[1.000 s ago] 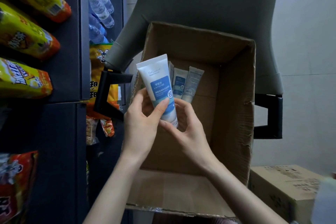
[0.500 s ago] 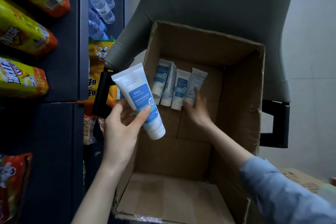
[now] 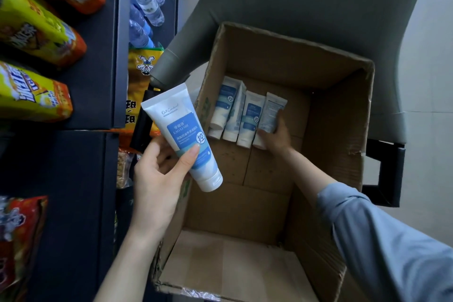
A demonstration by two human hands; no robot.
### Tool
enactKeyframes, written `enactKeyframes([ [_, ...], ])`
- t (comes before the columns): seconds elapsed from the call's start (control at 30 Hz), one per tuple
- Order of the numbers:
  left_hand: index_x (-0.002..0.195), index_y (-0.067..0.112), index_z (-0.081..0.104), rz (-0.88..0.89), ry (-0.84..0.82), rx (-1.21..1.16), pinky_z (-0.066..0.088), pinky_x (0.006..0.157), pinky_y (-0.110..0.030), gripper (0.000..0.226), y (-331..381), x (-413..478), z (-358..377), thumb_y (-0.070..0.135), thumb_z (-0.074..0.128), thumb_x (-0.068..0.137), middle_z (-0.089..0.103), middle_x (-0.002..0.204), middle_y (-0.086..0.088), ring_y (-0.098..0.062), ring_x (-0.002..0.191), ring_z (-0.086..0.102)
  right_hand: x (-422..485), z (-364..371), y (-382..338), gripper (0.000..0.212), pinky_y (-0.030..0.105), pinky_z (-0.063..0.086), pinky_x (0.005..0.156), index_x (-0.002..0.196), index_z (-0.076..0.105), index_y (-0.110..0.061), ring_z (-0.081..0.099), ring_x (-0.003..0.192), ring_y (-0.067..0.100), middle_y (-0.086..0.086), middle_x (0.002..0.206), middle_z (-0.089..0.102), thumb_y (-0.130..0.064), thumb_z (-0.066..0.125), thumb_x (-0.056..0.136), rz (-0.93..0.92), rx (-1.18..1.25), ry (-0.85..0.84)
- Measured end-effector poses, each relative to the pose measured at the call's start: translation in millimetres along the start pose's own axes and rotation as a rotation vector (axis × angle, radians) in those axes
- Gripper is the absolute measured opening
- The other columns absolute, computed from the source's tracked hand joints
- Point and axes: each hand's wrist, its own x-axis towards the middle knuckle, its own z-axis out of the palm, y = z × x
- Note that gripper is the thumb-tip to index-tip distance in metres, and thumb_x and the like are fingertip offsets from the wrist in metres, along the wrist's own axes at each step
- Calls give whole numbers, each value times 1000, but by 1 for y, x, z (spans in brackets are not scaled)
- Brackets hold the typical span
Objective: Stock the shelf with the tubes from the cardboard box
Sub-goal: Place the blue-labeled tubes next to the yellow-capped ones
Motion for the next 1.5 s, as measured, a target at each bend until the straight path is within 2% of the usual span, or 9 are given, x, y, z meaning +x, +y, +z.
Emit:
enactKeyframes([
  [0.1, 96, 24, 63, 0, 19, -7, 55, 82, -36, 26, 0, -10, -5, 29, 69, 72, 73, 93, 10, -7, 89, 68, -14, -1, 0, 72, 46, 51, 95, 148, 24, -16, 55, 120, 28, 11, 140, 48, -8, 63, 88, 37, 121, -15],
  [0.2, 99, 23, 63, 20, 40, -30, 58, 76, -29, 29, 0, -20, -12, 30, 68, 72, 73, 96, 10, -7, 90, 69, -40, -6, -9, 70, 37, 60, 69, 141, 33, -26, 65, 100, 24, 8, 129, 55, -7, 67, 83, 163, 500, -144],
  [0.33, 96, 27, 64, 50, 84, -83, 56, 65, -20, 25, 6, -36, -24, 31, 69, 72, 73, 95, 9, -7, 89, 69, -81, -22, -23, 84, 44, 58, 74, 144, 32, -31, 66, 103, 33, 17, 127, 55, 2, 65, 75, 193, 807, -472],
  [0.5, 97, 26, 65, 108, 130, -128, 59, 67, -28, 26, 26, -59, -44, 31, 70, 72, 73, 95, 7, -13, 90, 69, -137, -35, -59, 79, 44, 55, 85, 146, 30, -33, 61, 113, 27, 12, 138, 49, 1, 61, 81, 10, 687, -873],
  [0.67, 94, 25, 64, 207, 169, -177, 51, 54, -17, 22, 49, -93, -64, 28, 70, 73, 73, 89, 8, -10, 80, 69, -194, -36, -94, 95, 41, 53, 89, 148, 26, -27, 61, 112, 24, 6, 126, 60, -11, 79, 72, -140, 627, -1135],
  [0.9, 94, 15, 64, 333, 129, -165, 55, 63, -18, 18, 84, -153, -91, 16, 69, 77, 73, 83, 8, -3, 76, 68, -275, -34, -135, 78, 45, 51, 88, 142, 37, -19, 57, 115, 31, 12, 130, 55, -23, 77, 76, -308, 460, -1160],
  [1.1, 98, 20, 64, 416, 183, -137, 58, 72, -30, 24, 119, -201, -113, 25, 71, 75, 73, 90, 7, -8, 82, 69, -335, -43, -168, 54, 42, 54, 81, 131, 51, -23, 61, 105, 26, 14, 127, 55, -21, 64, 78, -386, 400, -1173],
  [1.27, 100, 22, 64, 475, 251, -100, 57, 80, -39, 29, 145, -238, -130, 30, 72, 73, 72, 96, 5, -13, 89, 69, -374, -48, -200, 67, 40, 53, 86, 133, 51, -21, 59, 106, 23, 11, 131, 56, -32, 79, 73, -520, 276, -1259],
  [1.5, 101, 24, 66, 576, 426, -64, 52, 69, -17, 30, 173, -295, -138, 34, 72, 73, 73, 92, 8, -5, 80, 68, -413, -49, -232, 56, 40, 55, 79, 136, 44, -18, 63, 104, 22, 10, 126, 61, -20, 59, 83, -579, 112, -1354],
])
